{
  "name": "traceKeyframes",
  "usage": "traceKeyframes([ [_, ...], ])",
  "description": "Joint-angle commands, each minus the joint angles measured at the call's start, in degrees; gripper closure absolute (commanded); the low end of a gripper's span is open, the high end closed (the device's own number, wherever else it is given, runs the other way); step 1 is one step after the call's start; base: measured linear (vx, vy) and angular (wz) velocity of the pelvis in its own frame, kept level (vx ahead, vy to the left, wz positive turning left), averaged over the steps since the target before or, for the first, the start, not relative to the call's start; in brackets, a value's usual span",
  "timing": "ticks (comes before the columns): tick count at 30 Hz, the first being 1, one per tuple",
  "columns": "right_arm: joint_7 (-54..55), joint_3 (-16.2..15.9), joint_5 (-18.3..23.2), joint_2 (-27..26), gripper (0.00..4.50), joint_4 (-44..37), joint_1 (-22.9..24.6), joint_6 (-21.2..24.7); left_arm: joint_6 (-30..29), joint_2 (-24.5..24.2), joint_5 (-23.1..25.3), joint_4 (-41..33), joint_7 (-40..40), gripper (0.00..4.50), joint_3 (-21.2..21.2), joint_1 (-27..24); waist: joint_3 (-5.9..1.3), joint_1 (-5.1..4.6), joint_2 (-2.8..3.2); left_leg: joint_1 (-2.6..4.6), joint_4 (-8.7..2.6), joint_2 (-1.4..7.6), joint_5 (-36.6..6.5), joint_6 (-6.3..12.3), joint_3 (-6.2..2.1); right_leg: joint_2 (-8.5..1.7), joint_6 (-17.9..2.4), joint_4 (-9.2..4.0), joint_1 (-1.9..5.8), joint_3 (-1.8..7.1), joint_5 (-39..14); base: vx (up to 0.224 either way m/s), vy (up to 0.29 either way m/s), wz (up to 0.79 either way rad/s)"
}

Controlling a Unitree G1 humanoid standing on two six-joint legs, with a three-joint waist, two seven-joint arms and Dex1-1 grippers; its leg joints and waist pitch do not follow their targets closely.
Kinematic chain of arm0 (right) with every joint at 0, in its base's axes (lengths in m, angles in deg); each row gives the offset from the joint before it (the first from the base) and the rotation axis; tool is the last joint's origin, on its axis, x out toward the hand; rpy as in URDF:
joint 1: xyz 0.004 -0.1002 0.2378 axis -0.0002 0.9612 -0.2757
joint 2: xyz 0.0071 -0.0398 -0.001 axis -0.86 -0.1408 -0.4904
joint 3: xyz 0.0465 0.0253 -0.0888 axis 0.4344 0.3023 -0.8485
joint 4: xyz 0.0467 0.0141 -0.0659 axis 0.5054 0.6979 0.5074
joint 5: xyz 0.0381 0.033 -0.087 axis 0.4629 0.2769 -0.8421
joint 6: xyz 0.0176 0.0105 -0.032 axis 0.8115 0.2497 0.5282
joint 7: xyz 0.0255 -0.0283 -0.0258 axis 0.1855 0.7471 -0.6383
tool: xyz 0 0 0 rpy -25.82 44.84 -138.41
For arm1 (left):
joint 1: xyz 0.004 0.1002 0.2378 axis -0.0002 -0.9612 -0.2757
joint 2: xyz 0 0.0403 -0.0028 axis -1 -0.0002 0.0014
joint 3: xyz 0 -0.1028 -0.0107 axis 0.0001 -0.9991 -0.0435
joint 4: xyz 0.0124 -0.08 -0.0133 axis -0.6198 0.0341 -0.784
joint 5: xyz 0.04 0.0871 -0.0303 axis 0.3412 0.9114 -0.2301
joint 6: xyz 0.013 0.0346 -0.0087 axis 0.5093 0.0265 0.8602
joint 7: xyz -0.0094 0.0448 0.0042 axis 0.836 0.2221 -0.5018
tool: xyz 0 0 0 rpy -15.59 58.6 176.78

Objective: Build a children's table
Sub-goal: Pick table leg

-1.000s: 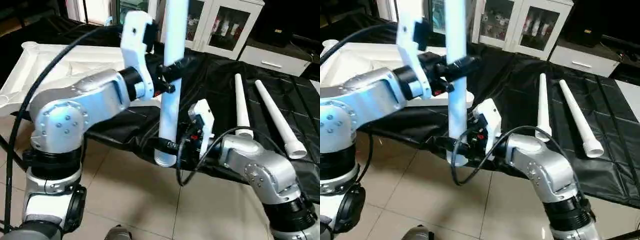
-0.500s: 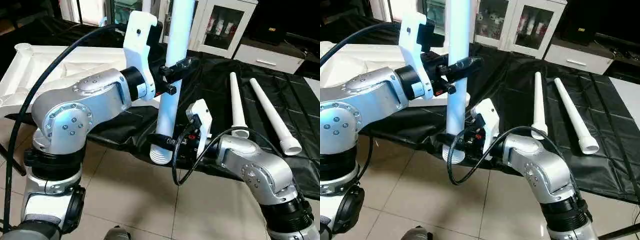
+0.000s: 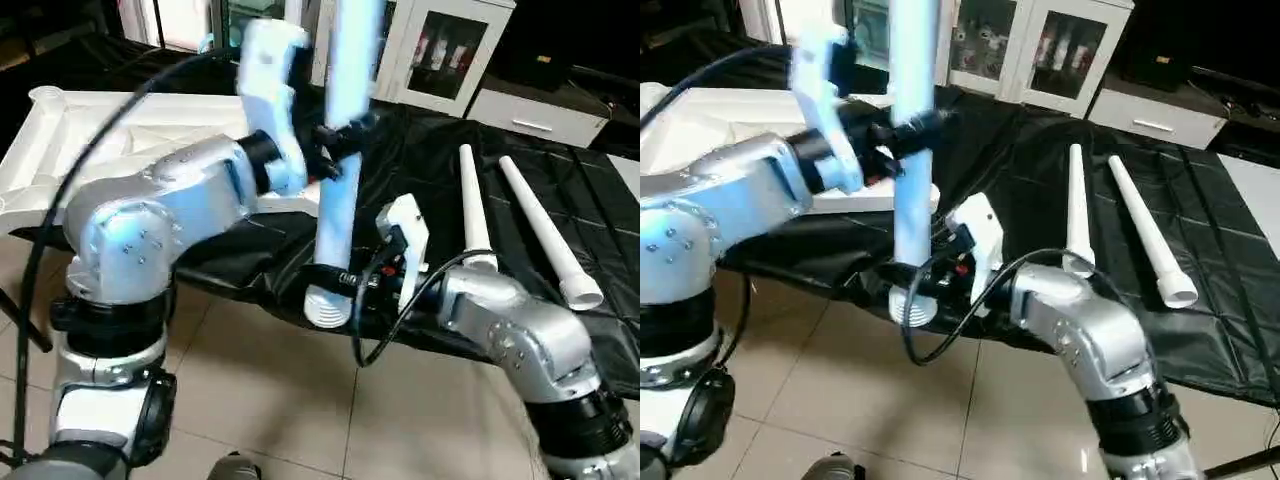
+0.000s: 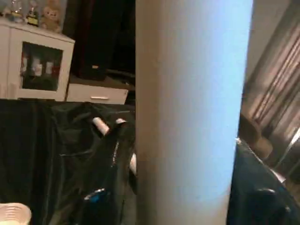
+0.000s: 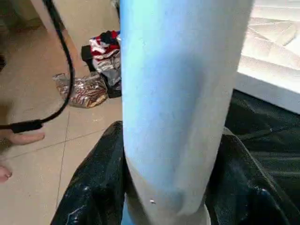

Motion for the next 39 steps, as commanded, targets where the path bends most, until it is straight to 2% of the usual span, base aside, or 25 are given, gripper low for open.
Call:
traceKeyframes([
  [1, -2.80, 1.51, 1.48, 1.08, 2.63, -0.72, -0.72, -1.03, -0.88, 0.45, -1.73, 1.10, -0.41, 1.64, -2.41, 0.62, -4.39, -0.16, 1.09, 1.42, -4.52, 3.50, -11.39, -6.21, -1.07, -5.76, -6.21, -3.95, 2.11, 3.77, -6.77, 0.000, 0.000, 0.00],
  [4, -5.42, 2.10, 3.12, 2.38, 2.63, -1.09, -1.05, -0.47, -1.72, -0.14, -3.74, 1.95, 1.25, 1.52, -3.73, 0.94, -4.44, -0.20, 1.03, 1.40, -4.52, 3.49, -10.63, -5.76, -1.02, -5.66, -6.90, -3.82, 2.15, 3.72, -4.98, 0.000, 0.000, 0.00],
  [7, -9.46, 4.92, 8.00, 3.65, 2.63, -1.41, -1.35, 1.78, -4.05, 0.95, -11.03, 4.24, 1.68, 1.18, -8.07, 2.24, -4.44, 0.04, 0.95, 1.34, -4.37, 3.35, -10.70, -5.28, -0.90, -5.75, -7.47, -3.89, 2.25, 3.74, -5.45, 0.000, 0.000, 0.00],
  [9, -9.46, 4.92, 8.00, 3.65, 2.63, -1.41, -1.35, 1.78, -4.05, 0.95, -11.03, 4.24, 1.68, 1.04, -8.07, 2.24, -4.47, 0.09, 0.93, 1.38, -4.36, 3.41, -10.77, -5.06, -0.93, -5.80, -7.80, -3.89, 2.26, 3.73, -5.84, 0.000, 0.000, 0.00],
  [11, -11.09, 6.26, 10.19, 4.22, 2.63, -1.38, -1.38, 3.16, -4.83, 0.99, -13.67, 4.57, 1.75, 0.90, -8.93, 2.61, -4.44, 0.13, 1.04, 1.41, -4.40, 3.50, -10.82, -5.08, -0.98, -5.85, -7.92, -3.92, 2.16, 3.70, -6.36, 0.000, 0.000, 0.00],
  [14, -13.65, 7.36, 12.55, 5.96, 2.63, -1.54, -1.06, 4.05, -6.64, -0.24, -15.61, 3.61, 4.25, 0.58, -8.19, 2.01, -4.42, 0.26, 1.12, 1.41, -4.46, 3.55, -11.03, -5.12, -0.98, -5.77, -7.69, -3.98, 2.18, 3.72, -6.55, 0.000, 0.000, 0.00],
  [21, -14.56, 7.67, 13.40, 6.85, 2.63, -1.93, -1.08, 4.90, -8.54, -1.61, -15.47, 2.32, 5.15, 0.01, -6.15, 1.48, -4.45, 0.28, 1.06, 1.43, -4.40, 3.49, -11.10, -5.23, -0.96, -5.81, -7.25, -4.11, 2.18, 3.69, -7.75, 0.000, 0.000, 0.00],
  [30, -19.49, 4.07, 11.99, 11.49, 2.63, -3.02, -0.41, 4.81, -9.56, -3.56, -16.12, 1.75, 8.97, 0.00, -4.45, 1.83, -4.44, 0.41, 0.97, 1.28, -4.32, 3.48, -10.29, -5.09, -0.94, -5.81, -7.20, -4.04, 2.30, 3.68, -7.04, 0.000, 0.000, 0.00],
  [32, -19.71, 3.81, 11.63, 11.84, 2.63, -2.85, -0.46, 4.66, -10.00, -3.56, -17.01, 1.85, 9.29, 0.27, -4.50, 1.77, -4.52, 0.45, 1.10, 1.31, -4.22, 3.45, -10.17, -5.03, -0.92, -5.85, -7.64, -3.98, 2.31, 3.67, -7.18, 0.000, 0.000, 0.00],
  [35, -20.49, 3.39, 11.42, 12.49, 2.63, -2.57, -0.58, 4.47, -10.14, -3.26, -18.44, 2.41, 9.27, 0.40, -5.01, 1.69, -4.45, 0.45, 1.07, 1.32, -4.28, 3.53, -10.84, -5.11, -0.96, -5.82, -7.95, -3.99, 2.29, 3.64, -7.54, 0.000, 0.000, 0.00],
  [37, -21.45, 2.87, 11.40, 13.09, 2.63, -2.40, -0.69, 4.57, -10.53, -3.20, -19.52, 2.53, 9.58, 0.71, -5.26, 1.57, -4.47, 0.51, 1.06, 1.32, -4.27, 3.54, -11.05, -5.19, -0.99, -5.77, -8.14, -3.93, 2.30, 3.62, -7.48, 0.000, 0.000, 0.00],
  [39, -22.14, 2.29, 11.22, 13.49, 2.63, -2.01, -0.82, 4.62, -10.82, -3.33, -19.95, 2.39, 10.08, 0.80, -5.11, 1.41, -4.46, 0.50, 1.09, 1.32, -4.25, 3.50, -11.16, -5.08, -0.96, -5.81, -8.07, -4.05, 2.33, 3.64, -7.75, 0.000, 0.000, 0.00],
])
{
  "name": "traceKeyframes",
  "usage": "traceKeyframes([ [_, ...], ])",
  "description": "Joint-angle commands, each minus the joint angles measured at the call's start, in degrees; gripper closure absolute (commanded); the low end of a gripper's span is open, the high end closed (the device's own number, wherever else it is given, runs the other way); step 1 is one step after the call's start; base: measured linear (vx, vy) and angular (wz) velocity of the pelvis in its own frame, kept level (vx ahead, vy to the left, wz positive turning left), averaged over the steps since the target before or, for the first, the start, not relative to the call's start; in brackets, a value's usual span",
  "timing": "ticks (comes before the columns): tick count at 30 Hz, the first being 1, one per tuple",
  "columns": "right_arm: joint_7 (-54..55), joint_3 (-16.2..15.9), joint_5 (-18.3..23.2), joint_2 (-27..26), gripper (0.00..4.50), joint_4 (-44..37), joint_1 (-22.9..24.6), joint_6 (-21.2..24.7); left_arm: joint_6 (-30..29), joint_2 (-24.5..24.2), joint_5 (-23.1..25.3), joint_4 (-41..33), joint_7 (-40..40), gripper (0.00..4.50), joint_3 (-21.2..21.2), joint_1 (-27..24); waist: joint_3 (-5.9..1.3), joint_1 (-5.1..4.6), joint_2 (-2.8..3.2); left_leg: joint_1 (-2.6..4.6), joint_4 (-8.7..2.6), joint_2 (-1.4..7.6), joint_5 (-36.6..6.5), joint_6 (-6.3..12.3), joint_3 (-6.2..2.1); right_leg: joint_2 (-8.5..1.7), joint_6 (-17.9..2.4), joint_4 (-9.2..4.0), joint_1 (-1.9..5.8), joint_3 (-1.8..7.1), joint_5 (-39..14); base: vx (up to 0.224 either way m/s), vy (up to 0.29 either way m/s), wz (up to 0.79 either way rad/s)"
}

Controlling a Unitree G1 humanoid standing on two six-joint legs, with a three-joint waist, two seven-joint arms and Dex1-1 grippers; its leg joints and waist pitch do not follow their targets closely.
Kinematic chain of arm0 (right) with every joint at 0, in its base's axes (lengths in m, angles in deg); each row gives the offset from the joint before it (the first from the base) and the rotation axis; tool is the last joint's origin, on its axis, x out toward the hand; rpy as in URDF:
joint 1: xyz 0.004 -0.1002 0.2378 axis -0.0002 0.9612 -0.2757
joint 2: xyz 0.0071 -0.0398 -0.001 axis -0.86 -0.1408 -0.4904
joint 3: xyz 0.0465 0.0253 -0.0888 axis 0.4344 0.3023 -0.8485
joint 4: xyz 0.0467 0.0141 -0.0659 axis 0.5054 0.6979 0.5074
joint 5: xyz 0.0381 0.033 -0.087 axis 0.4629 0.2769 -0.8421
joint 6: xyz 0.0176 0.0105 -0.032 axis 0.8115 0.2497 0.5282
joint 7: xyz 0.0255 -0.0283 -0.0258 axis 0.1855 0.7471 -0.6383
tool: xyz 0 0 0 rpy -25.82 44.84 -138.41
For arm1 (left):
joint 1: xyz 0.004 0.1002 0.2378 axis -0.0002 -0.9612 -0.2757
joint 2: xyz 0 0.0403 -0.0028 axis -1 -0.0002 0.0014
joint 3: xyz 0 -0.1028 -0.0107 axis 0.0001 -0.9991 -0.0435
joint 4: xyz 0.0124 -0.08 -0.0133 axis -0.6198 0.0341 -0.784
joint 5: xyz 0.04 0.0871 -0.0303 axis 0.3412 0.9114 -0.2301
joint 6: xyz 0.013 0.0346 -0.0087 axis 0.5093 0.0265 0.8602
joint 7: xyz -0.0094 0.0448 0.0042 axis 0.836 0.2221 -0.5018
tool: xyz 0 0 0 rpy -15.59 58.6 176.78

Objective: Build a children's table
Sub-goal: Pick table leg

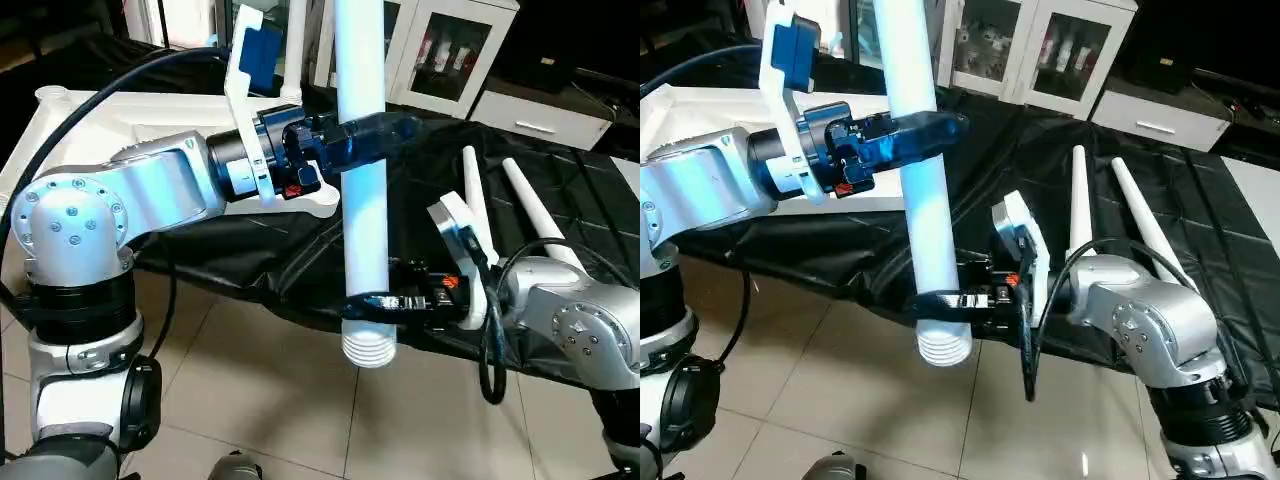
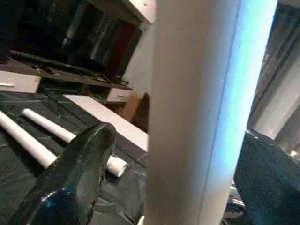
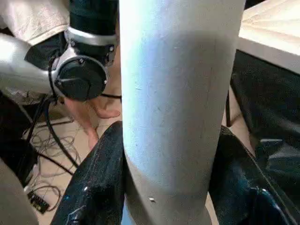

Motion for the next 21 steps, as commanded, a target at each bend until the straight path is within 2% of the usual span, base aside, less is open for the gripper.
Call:
traceKeyframes([
  [1, -1.24, -0.30, -0.23, 1.04, 2.63, -0.17, -0.40, -0.26, -0.98, 0.13, -1.19, -0.44, 0.70, 0.87, 0.20, 0.01, -4.42, -0.01, 1.03, 1.26, -4.38, 3.48, -11.14, -5.01, -0.98, -5.79, -7.86, -4.08, 2.32, 3.66, -7.92, 0.000, 0.000, 0.00],
  [3, -1.56, -0.45, 0.02, 1.03, 2.63, 0.08, -0.53, 0.02, -1.00, 0.17, -1.33, -0.29, 0.55, 1.17, 0.11, -0.04, -4.43, 0.00, 1.06, 1.30, -4.34, 3.52, -11.30, -4.92, -1.00, -5.84, -7.94, -4.07, 2.29, 3.66, -8.20, 0.000, 0.000, 0.00],
  [7, -2.21, -0.58, 0.33, 0.76, 2.63, 1.01, -1.02, 0.43, -1.03, 0.11, -2.22, 0.33, -0.13, 1.47, -0.41, -0.28, -4.44, 0.01, 1.13, 1.35, -4.31, 3.50, -11.42, -4.94, -1.00, -5.79, -8.34, -4.08, 2.23, 3.62, -7.97, 0.000, 0.000, 0.00],
  [8, -2.80, -0.77, 0.12, 0.75, 2.63, 1.66, -1.30, 0.34, -0.99, -0.11, -2.58, 0.55, -0.29, 1.65, -0.45, -0.29, -4.45, 0.03, 0.94, 1.32, -4.28, 3.50, -11.32, -4.88, -0.99, -5.80, -8.45, -3.99, 2.26, 3.61, -7.90, 0.000, 0.000, 0.00],
  [9, -2.94, -0.83, 0.06, 0.73, 2.63, 1.81, -1.38, 0.29, -0.98, -0.19, -2.66, 0.58, -0.29, 1.65, -0.45, -0.29, -4.44, 0.05, 0.81, 1.27, -4.29, 3.47, -10.97, -4.72, -0.96, -5.78, -8.30, -4.00, 2.31, 3.63, -7.95, 0.000, 0.000, 0.00],
  [11, -2.98, -0.99, -0.08, 0.60, 2.63, 2.16, -1.56, 0.13, -0.99, -0.36, -2.81, 0.32, -0.34, 1.81, -0.47, -0.39, -4.46, 0.08, 0.81, 1.24, -4.27, 3.50, -10.53, -4.65, -0.96, -5.84, -8.08, -4.02, 2.33, 3.66, -7.90, 0.000, 0.000, 0.00],
  [12, -2.83, -1.01, -0.18, 0.44, 2.63, 2.34, -1.66, 0.06, -0.97, -0.39, -2.90, 0.16, -0.47, 2.04, -0.51, -0.48, -4.53, 0.12, 0.62, 1.27, -4.23, 3.49, -10.18, -4.65, -0.94, -5.86, -8.07, -3.93, 2.33, 3.63, -7.94, 0.000, 0.000, 0.00],
  [21, -2.73, -1.13, -0.36, 0.14, 2.64, 2.28, -1.52, -0.16, -0.47, -0.47, -3.09, -0.25, -0.93, 2.61, -0.50, -1.03, -4.60, 0.06, 0.68, 1.28, -4.22, 3.51, -9.54, -4.75, -0.91, -5.76, -7.90, -3.81, 2.30, 3.62, -7.02, 0.000, 0.000, 0.00],
])
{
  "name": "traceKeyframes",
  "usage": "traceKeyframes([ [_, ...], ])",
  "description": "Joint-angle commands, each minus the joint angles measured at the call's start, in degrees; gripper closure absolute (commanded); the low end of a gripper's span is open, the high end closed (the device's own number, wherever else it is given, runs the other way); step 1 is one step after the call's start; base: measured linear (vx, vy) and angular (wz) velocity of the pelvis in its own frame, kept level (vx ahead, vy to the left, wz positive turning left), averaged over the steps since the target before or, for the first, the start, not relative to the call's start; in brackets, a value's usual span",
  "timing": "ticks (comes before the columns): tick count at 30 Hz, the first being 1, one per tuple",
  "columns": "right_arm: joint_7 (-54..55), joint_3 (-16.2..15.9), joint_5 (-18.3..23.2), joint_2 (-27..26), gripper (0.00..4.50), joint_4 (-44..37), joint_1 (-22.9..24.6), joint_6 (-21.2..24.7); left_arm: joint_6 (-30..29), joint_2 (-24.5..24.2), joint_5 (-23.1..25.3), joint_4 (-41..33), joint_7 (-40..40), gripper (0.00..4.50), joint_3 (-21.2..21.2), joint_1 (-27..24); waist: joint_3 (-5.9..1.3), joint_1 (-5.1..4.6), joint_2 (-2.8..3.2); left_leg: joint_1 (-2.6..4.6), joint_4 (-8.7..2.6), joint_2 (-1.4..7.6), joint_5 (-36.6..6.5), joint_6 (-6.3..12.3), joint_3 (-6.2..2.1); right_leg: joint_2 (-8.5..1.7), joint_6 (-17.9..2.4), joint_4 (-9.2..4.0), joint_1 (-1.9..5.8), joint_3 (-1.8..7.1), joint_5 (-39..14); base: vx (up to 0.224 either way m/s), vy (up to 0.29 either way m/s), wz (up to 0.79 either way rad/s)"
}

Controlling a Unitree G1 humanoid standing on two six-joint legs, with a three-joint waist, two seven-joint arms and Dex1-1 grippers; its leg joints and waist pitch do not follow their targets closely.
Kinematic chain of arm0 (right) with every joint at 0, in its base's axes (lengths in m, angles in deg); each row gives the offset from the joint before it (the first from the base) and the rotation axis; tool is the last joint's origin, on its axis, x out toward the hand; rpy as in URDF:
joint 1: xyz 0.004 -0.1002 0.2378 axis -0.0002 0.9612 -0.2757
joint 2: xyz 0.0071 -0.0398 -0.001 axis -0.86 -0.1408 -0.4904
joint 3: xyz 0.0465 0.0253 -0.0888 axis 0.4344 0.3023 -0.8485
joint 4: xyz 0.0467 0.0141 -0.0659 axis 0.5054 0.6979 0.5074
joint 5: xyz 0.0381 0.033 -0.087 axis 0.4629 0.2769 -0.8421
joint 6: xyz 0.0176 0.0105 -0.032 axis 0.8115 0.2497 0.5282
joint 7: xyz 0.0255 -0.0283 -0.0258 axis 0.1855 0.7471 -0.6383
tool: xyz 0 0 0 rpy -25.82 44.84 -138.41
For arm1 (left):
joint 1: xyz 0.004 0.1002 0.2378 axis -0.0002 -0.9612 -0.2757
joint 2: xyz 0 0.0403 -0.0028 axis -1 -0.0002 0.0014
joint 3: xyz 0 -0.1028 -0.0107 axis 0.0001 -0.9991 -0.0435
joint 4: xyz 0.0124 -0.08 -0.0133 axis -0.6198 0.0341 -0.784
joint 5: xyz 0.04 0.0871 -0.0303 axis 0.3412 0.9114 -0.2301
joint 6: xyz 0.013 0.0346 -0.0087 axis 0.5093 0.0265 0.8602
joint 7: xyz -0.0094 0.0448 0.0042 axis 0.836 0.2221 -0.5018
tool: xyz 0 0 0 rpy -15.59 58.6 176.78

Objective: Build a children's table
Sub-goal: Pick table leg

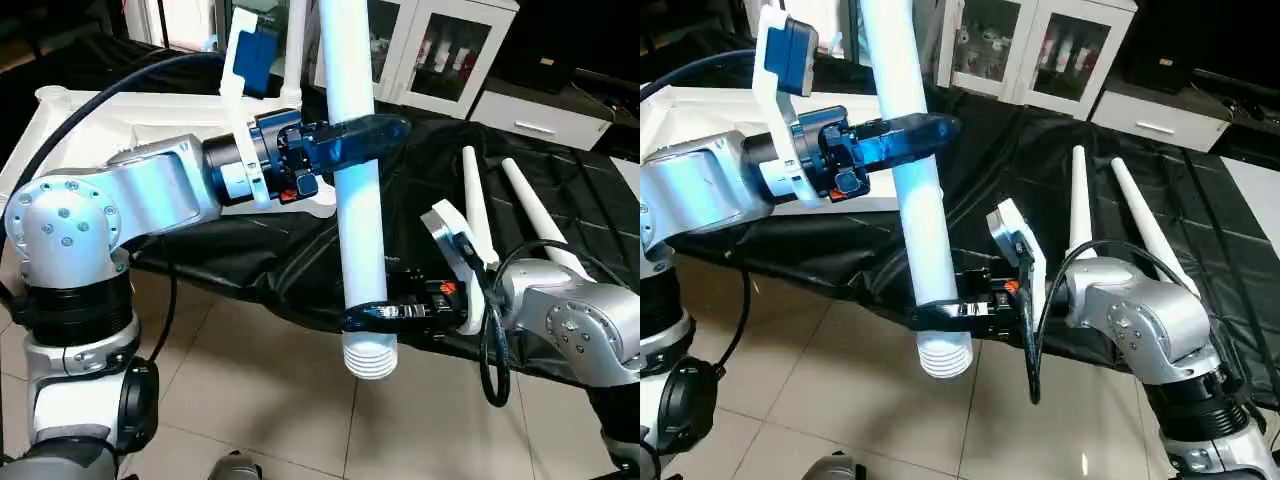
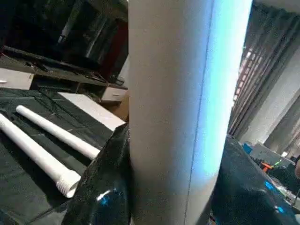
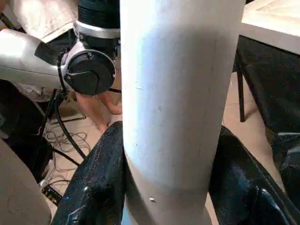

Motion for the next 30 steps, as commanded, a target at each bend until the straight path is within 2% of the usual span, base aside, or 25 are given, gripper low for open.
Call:
traceKeyframes([
  [1, -0.35, 0.46, -0.23, 0.52, 2.64, -0.03, -0.85, -0.37, 0.10, 0.12, -0.94, -0.58, -0.24, 2.71, 0.35, -0.23, -4.56, 0.04, 0.74, 1.32, -4.24, 3.50, -9.78, -4.83, -0.89, -5.81, -7.86, -3.89, 2.27, 3.62, -7.34, 0.000, 0.000, 0.00],
  [9, 1.41, 0.89, -2.20, -0.22, 2.64, 0.68, -0.71, -2.48, 1.59, 0.99, 0.69, 0.47, -2.69, 2.77, 0.08, 0.14, -4.61, 0.09, 0.73, 1.24, -4.19, 3.47, -9.38, -4.83, -0.89, -5.80, -7.78, -3.86, 2.32, 3.61, -6.99, 0.000, 0.000, 0.00],
  [11, 3.80, 1.55, -3.36, -1.50, 2.08, 1.12, -0.86, -4.01, 2.13, 0.57, 2.46, 0.58, -2.98, 2.77, 0.48, 0.59, -4.59, 0.02, 0.73, 1.19, -4.23, 3.45, -9.49, -4.91, -0.89, -5.82, -7.70, -3.92, 2.27, 3.60, -7.41, 0.000, 0.000, 0.00],
  [14, 6.78, 2.53, -4.56, -3.26, 1.84, 1.25, -1.27, -6.01, 2.83, 0.25, 4.54, 0.75, -3.52, 2.77, 0.99, 1.36, -4.56, -0.22, 0.73, 1.27, -4.33, 3.46, -9.86, -5.43, -0.96, -5.77, -7.25, -3.91, 2.15, 3.56, -8.16, 0.000, 0.000, 0.00],
  [15, 8.27, 2.76, -5.40, -3.87, 1.60, 0.93, -1.53, -6.72, 3.10, 0.28, 5.21, 1.00, -3.73, 2.78, 1.30, 1.70, -4.58, -0.16, 0.85, 1.48, -4.27, 3.50, -10.10, -5.60, -0.88, -5.77, -7.06, -3.95, 2.05, 3.66, -8.32, 0.000, 0.000, 0.00],
  [18, 10.38, 3.45, -5.63, -5.02, 1.46, 0.96, -1.99, -6.83, 3.85, 0.16, 6.96, 1.14, -3.62, 2.78, 2.26, 1.95, -4.60, -0.20, 0.70, 1.43, -4.35, 3.49, -10.32, -5.60, -0.91, -5.72, -6.90, -3.87, 2.12, 3.61, -8.26, 0.000, 0.000, 0.00],
  [19, 10.89, 3.59, -5.65, -5.26, 1.39, 1.06, -2.13, -6.71, 4.00, -0.04, 7.46, 1.07, -3.35, 2.78, 2.65, 1.96, -4.60, -0.23, 0.84, 1.47, -4.41, 3.52, -10.08, -5.57, -0.94, -5.71, -6.94, -3.83, 2.05, 3.61, -7.92, 0.000, 0.000, 0.00],
  [21, 11.15, 3.59, -5.79, -5.38, 1.08, 1.05, -2.22, -6.78, 4.01, 0.02, 7.45, 1.10, -3.35, 2.78, 2.71, 1.95, -4.63, -0.21, 0.82, 1.45, -4.32, 3.46, -9.78, -5.59, -0.86, -5.70, -7.18, -3.75, 2.11, 3.63, -6.90, 0.000, 0.000, 0.00],
  [24, 12.66, 2.38, -8.04, -5.64, 0.95, 1.25, -2.70, -7.35, 3.80, -0.89, 8.88, -0.06, -1.10, 2.78, 4.85, 1.75, -4.60, -0.29, 0.83, 1.33, -4.40, 3.39, -9.51, -5.75, -0.86, -5.64, -6.94, -3.76, 2.15, 3.61, -6.62, 0.000, 0.000, 0.00],
  [25, 12.73, 2.28, -8.11, -5.59, 0.75, 1.18, -2.66, -7.21, 3.79, -0.98, 9.09, -0.21, -0.90, 2.78, 5.06, 1.72, -4.63, -0.29, 0.82, 1.38, -4.41, 3.42, -9.60, -5.79, -0.87, -5.65, -6.93, -3.72, 2.18, 3.61, -6.66, 0.000, 0.000, 0.00],
  [30, 11.07, 0.45, -8.64, -3.84, 0.68, 0.60, -2.54, -6.13, 4.33, -2.04, 11.00, -1.20, 1.64, 2.78, 6.81, 1.84, -4.56, -0.27, 0.81, 1.43, -4.42, 3.48, -9.93, -5.65, -0.87, -5.72, -6.83, -3.80, 2.17, 3.66, -7.35, 0.000, 0.000, 0.00],
])
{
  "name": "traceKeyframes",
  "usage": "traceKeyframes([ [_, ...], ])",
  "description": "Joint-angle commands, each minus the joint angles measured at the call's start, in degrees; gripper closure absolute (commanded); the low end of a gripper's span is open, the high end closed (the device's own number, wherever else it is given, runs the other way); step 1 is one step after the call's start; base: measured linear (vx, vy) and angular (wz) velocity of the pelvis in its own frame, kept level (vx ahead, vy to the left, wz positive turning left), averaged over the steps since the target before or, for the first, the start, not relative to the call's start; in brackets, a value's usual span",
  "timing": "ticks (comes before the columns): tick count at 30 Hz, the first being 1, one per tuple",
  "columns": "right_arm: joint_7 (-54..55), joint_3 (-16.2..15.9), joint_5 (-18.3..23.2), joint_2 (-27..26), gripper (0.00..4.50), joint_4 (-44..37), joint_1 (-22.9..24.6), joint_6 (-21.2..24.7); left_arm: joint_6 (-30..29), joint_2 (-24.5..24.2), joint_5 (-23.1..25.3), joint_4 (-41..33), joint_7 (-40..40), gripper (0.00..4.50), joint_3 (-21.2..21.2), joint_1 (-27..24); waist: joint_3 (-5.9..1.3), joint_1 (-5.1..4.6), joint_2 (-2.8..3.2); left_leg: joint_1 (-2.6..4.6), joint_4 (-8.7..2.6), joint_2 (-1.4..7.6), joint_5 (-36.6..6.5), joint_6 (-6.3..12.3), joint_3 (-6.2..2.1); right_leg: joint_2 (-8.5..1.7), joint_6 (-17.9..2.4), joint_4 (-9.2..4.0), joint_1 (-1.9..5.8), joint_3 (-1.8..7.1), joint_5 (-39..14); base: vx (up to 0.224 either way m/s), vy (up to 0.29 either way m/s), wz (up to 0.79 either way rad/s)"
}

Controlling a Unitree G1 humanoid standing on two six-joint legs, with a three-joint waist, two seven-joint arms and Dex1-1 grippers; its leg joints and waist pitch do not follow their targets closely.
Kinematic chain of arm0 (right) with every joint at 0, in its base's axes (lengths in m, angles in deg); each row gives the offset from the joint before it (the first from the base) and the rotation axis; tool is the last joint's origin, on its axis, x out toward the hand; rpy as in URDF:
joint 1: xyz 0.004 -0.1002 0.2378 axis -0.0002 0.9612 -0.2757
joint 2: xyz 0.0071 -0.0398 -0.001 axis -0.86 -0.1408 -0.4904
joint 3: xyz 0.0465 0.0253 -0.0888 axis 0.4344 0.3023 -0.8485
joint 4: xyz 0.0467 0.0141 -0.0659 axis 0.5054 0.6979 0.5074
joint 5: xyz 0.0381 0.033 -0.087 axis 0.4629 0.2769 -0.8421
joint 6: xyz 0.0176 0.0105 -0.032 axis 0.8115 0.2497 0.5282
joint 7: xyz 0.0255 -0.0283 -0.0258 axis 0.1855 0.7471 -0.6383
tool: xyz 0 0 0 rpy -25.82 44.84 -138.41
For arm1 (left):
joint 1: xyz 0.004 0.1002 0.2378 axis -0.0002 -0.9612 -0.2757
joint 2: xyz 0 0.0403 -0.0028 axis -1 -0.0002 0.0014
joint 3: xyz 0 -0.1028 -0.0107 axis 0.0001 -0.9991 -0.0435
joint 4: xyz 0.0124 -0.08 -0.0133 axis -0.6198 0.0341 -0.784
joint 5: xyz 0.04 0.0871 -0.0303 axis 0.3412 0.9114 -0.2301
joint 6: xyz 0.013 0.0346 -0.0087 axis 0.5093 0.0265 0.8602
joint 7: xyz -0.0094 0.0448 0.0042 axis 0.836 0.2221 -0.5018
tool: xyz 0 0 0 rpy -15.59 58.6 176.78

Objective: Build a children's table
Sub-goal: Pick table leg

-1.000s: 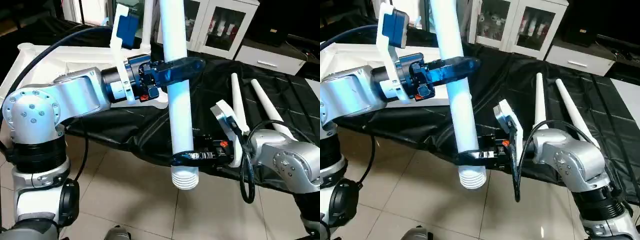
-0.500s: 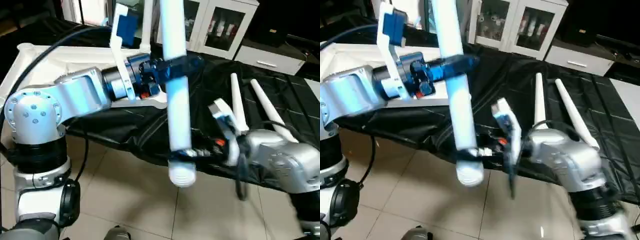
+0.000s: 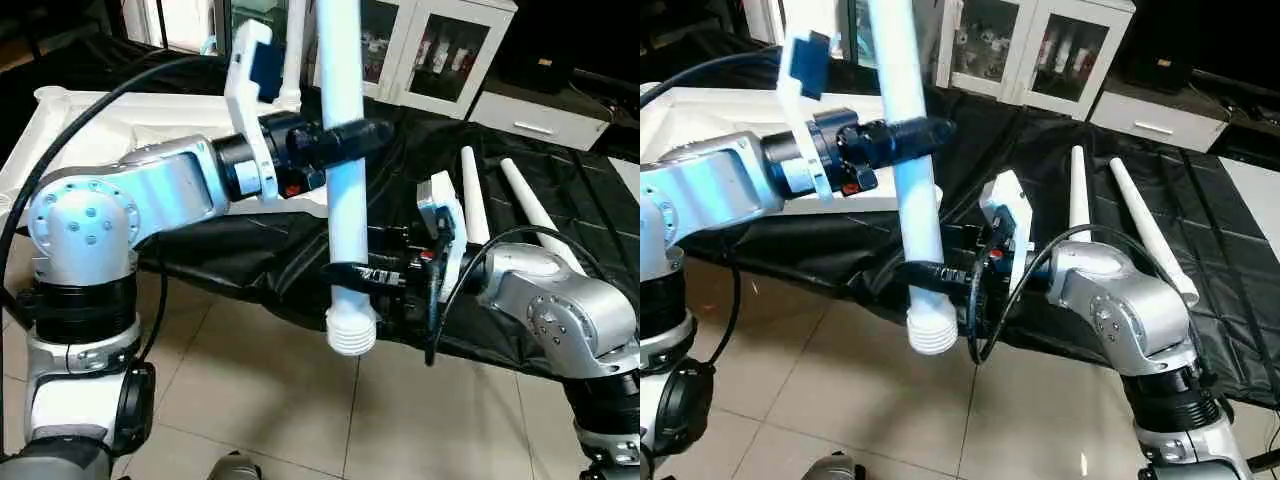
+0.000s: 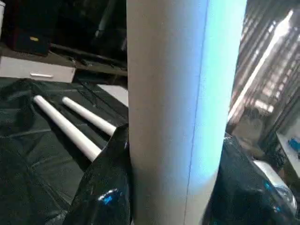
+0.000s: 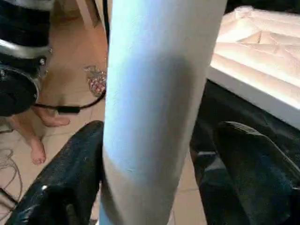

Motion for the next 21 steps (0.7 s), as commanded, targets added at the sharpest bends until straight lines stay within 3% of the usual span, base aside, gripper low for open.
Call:
traceKeyframes([
  [1, -1.25, -0.31, -0.32, 1.43, 0.68, -0.79, -0.52, 0.77, 0.65, -0.40, 0.79, -1.47, 1.38, 2.78, 1.25, 1.63, -4.49, -0.16, 0.81, 1.39, -4.48, 3.42, -10.20, -5.55, -0.87, -5.70, -6.74, -3.89, 2.21, 3.67, -7.65, 0.000, 0.000, 0.00],
  [15, -2.85, -2.89, -0.18, 1.36, 0.68, -0.59, 0.51, 2.61, 1.27, -0.73, 1.91, -2.65, 4.93, 2.78, 2.61, 1.46, -4.49, -0.16, 0.74, 1.40, -4.43, 3.51, -9.97, -5.27, -0.85, -5.80, -7.51, -3.82, 2.12, 3.65, -7.82, 0.000, 0.000, 0.00],
  [21, -2.93, -3.69, -0.57, 1.08, 1.20, -0.16, 0.66, 2.45, 1.26, -0.74, 2.62, -2.75, 5.85, 2.78, 2.80, 1.35, -4.50, -0.11, 0.71, 1.41, -4.44, 3.51, -10.29, -5.25, -0.85, -5.86, -7.37, -3.89, 2.14, 3.67, -8.35, 0.000, 0.000, 0.00],
])
